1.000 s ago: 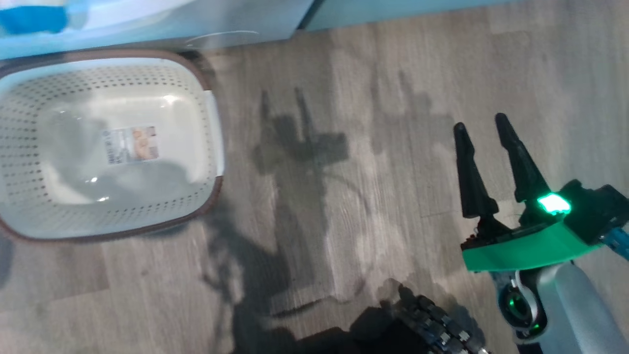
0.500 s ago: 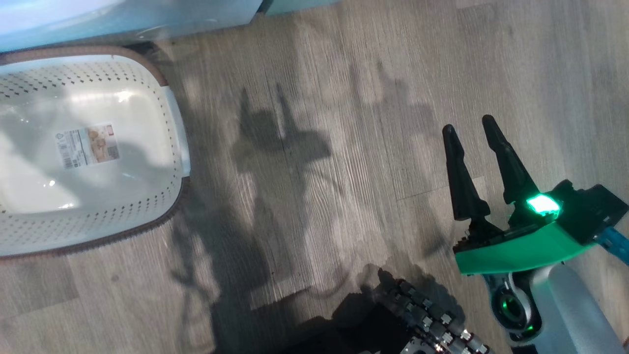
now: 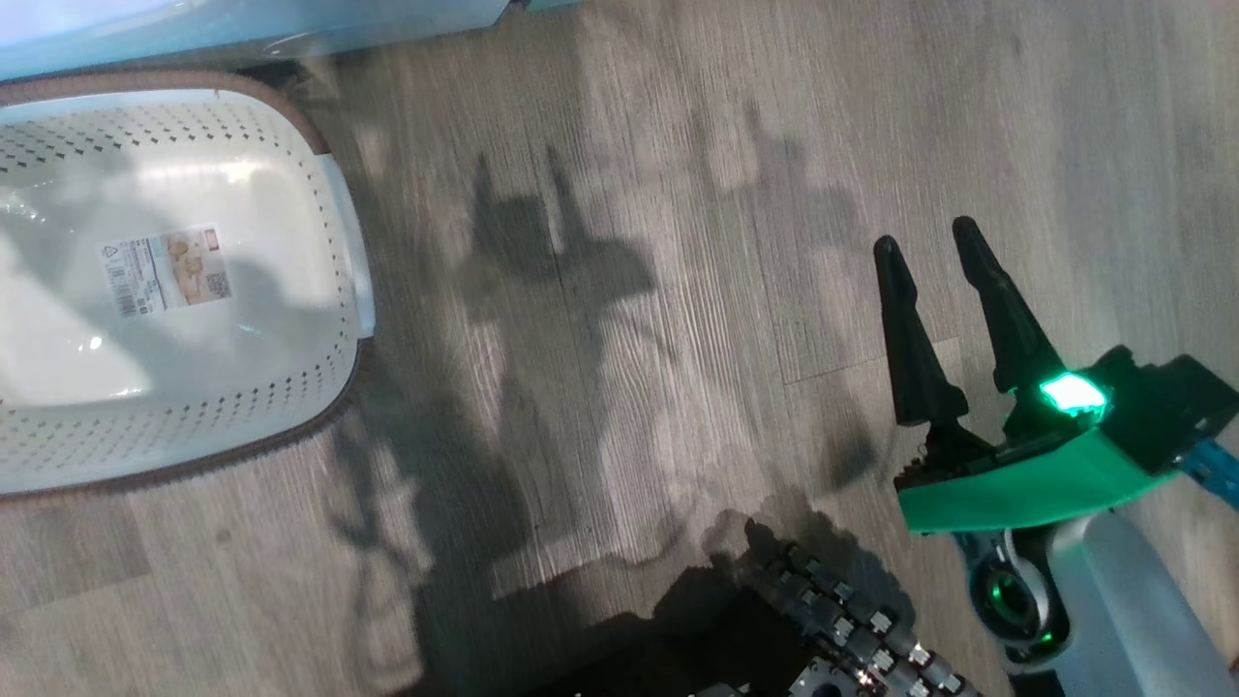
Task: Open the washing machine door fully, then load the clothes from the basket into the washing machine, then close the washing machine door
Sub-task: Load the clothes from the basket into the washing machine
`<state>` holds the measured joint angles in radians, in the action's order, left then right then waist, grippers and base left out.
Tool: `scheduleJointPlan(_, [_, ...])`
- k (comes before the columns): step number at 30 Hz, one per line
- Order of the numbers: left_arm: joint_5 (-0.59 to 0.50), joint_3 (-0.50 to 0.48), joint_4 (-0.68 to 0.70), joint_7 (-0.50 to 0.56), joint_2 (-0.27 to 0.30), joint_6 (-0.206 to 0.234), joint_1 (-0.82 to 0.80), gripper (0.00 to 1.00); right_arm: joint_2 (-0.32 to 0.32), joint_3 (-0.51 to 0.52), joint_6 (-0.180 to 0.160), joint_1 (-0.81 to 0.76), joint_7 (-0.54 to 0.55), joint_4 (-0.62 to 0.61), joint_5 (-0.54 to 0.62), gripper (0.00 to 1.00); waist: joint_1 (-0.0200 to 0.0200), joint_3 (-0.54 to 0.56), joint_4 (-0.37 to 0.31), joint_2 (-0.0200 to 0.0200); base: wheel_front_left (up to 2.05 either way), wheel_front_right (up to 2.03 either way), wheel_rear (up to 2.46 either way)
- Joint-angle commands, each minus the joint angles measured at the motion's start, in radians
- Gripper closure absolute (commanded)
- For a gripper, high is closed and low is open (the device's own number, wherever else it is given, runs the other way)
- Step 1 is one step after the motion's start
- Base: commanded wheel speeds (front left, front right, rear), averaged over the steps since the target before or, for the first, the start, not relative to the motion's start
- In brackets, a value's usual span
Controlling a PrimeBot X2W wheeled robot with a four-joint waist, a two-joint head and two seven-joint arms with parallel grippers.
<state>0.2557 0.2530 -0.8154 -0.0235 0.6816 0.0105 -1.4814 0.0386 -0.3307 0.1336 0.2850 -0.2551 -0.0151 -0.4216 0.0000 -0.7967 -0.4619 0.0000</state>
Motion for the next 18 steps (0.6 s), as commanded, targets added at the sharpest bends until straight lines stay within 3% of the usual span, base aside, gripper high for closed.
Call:
scheduleJointPlan(1, [0.003, -0.01, 0.018, 0.013, 0.034, -0.005, -0.034, 1.0, 0.012, -0.011, -0.003, -0.001, -0.007, -0.027, -0.006, 0.0, 0.0, -0.002, 0.002, 0.0, 0.0, 0.0, 0.0])
scheduleJointPlan(3, [0.009, -0.005, -0.002, 0.037, 0.027, -0.011, -0.045, 1.0, 0.012, -0.01, -0.003, 0.002, -0.007, -0.024, -0.005, 0.0, 0.0, -0.003, 0.004, 0.0, 0.0, 0.0, 0.0])
scheduleJointPlan(4, [0.01, -0.001, -0.009, 0.043, 0.023, -0.015, -0.05, 0.87, 0.012, -0.011, -0.003, 0.003, -0.007, -0.022, -0.004, 0.0, 0.0, -0.003, 0.005, 0.0, 0.0, 0.0, 0.0])
scheduleJointPlan(5, [0.007, 0.004, -0.014, 0.045, 0.022, -0.016, -0.054, 0.35, 0.012, -0.011, -0.003, 0.004, -0.007, -0.02, -0.003, 0.0, 0.0, -0.003, 0.006, 0.0, 0.0, 0.0, 0.0])
scheduleJointPlan(6, [0.011, 0.005, -0.019, 0.049, 0.016, -0.019, -0.057, 0.0, 0.012, -0.011, -0.003, 0.005, -0.007, -0.019, -0.003, 0.0, 0.0, -0.003, 0.007, 0.0, 0.0, 0.0, 0.0])
scheduleJointPlan(12, [0.034, 0.015, -0.034, 0.064, -0.02, -0.028, -0.045, 0.0, 0.012, 0.002, -0.003, 0.007, -0.007, -0.015, 0.001, 0.0, 0.0, 0.013, 0.024, 0.0, 0.0, 0.0, 0.0])
scheduleJointPlan(18, [0.075, -0.003, -0.01, 0.037, -0.063, 0.009, 0.035, 0.0, 0.012, 0.036, -0.003, 0.0, -0.007, -0.014, 0.024, 0.0, 0.0, 0.055, 0.063, 0.0, 0.0, 0.0, 0.0])
